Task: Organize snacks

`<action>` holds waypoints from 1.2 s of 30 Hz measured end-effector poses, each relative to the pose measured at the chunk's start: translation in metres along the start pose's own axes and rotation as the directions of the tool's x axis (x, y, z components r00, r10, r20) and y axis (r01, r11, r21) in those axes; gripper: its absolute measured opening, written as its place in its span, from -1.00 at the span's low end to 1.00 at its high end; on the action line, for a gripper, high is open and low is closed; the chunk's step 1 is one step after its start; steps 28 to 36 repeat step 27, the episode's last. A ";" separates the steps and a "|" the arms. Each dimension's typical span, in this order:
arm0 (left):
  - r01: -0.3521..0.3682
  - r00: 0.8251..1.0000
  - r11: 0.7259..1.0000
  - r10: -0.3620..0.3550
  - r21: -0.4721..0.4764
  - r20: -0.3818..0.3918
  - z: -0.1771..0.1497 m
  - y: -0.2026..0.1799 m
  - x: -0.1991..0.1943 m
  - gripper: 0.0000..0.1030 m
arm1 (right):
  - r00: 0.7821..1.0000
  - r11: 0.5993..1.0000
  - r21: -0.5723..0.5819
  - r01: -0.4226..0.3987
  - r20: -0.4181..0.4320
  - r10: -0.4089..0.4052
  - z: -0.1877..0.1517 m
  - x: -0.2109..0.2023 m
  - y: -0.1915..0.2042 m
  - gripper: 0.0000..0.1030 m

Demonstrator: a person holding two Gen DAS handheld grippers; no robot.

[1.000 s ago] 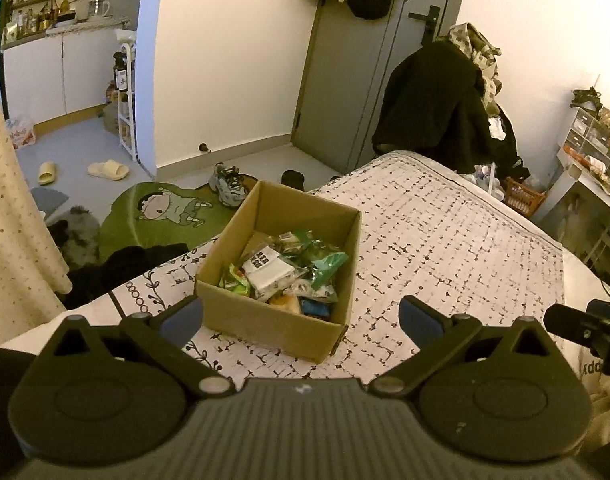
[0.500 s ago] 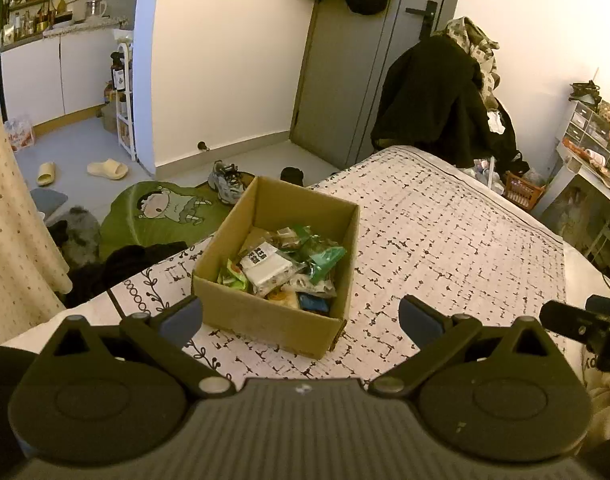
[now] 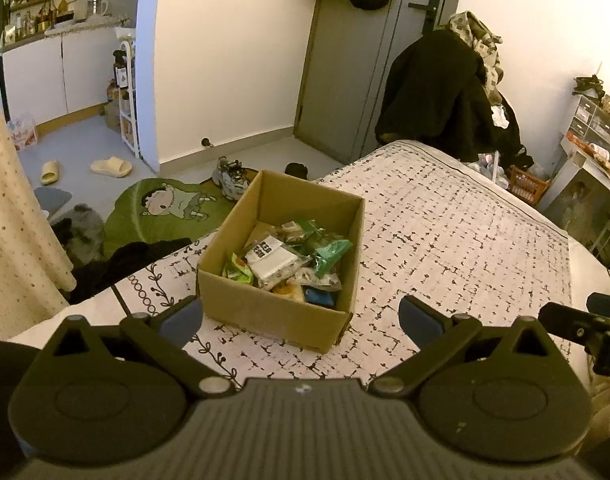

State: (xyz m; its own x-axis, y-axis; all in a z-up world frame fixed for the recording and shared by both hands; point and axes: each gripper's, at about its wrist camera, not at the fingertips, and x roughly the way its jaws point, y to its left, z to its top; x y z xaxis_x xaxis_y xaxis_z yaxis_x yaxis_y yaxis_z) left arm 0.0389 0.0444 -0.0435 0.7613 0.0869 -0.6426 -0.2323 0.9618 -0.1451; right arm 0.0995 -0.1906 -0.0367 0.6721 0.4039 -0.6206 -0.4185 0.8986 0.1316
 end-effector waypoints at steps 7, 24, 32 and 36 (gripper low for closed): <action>-0.002 1.000 1.000 0.002 -0.007 -0.018 0.000 0.002 0.001 1.00 | 1.000 1.000 -0.013 0.003 -0.010 -0.003 0.000 0.001 0.002 1.00; 0.018 1.000 1.000 -0.018 0.019 -0.008 0.004 -0.003 -0.001 0.99 | 1.000 0.999 0.042 -0.013 -0.018 0.014 -0.005 0.000 -0.003 1.00; 0.025 1.000 0.999 -0.025 0.019 -0.014 0.004 -0.004 -0.002 0.99 | 1.000 0.999 0.037 -0.012 -0.018 0.013 -0.006 0.000 -0.003 1.00; 0.025 1.000 0.999 -0.025 0.019 -0.014 0.004 -0.004 -0.002 0.99 | 1.000 0.999 0.037 -0.012 -0.018 0.013 -0.006 0.000 -0.003 1.00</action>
